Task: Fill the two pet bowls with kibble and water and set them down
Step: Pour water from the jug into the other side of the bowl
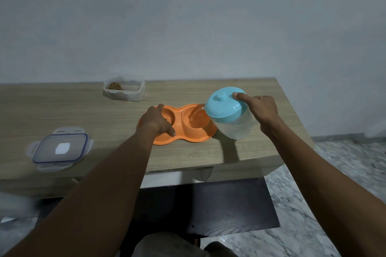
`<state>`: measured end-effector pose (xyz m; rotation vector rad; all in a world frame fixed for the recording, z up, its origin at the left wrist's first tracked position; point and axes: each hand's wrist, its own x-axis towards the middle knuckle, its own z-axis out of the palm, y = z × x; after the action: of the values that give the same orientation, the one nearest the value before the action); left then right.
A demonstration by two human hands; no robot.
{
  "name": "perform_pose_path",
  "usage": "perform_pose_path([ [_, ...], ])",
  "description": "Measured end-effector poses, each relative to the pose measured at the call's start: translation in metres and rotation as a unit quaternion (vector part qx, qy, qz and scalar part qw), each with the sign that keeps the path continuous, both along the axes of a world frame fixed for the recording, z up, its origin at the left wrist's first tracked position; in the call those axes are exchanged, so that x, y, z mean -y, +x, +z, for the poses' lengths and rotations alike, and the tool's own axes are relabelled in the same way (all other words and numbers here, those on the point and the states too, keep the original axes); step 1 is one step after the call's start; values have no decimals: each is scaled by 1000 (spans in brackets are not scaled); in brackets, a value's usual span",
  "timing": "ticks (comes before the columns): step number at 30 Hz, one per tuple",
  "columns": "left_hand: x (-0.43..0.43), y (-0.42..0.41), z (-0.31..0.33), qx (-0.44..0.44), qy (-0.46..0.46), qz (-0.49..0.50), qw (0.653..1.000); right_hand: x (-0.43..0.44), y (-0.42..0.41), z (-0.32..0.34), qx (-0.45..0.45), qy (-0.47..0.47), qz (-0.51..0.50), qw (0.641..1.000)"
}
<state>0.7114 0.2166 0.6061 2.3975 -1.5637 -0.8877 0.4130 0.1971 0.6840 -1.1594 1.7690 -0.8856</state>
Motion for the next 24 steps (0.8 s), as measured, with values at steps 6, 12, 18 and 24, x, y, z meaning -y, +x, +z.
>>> perform_pose_path([
  [6, -1, 0, 0, -4, -1, 1, 1000, -2, -2, 6, 0, -4, 5, 1000],
  [12, -1, 0, -1, 4, 1, 0, 1000, -5, -2, 7, 2, -6, 0, 1000],
  [18, -1, 0, -3, 7, -3, -1, 1000, -7, -3, 7, -5, -6, -1, 1000],
  [24, -1, -1, -5, 23, 2, -9, 1000, -8, -4, 7, -12, -9, -2, 1000],
])
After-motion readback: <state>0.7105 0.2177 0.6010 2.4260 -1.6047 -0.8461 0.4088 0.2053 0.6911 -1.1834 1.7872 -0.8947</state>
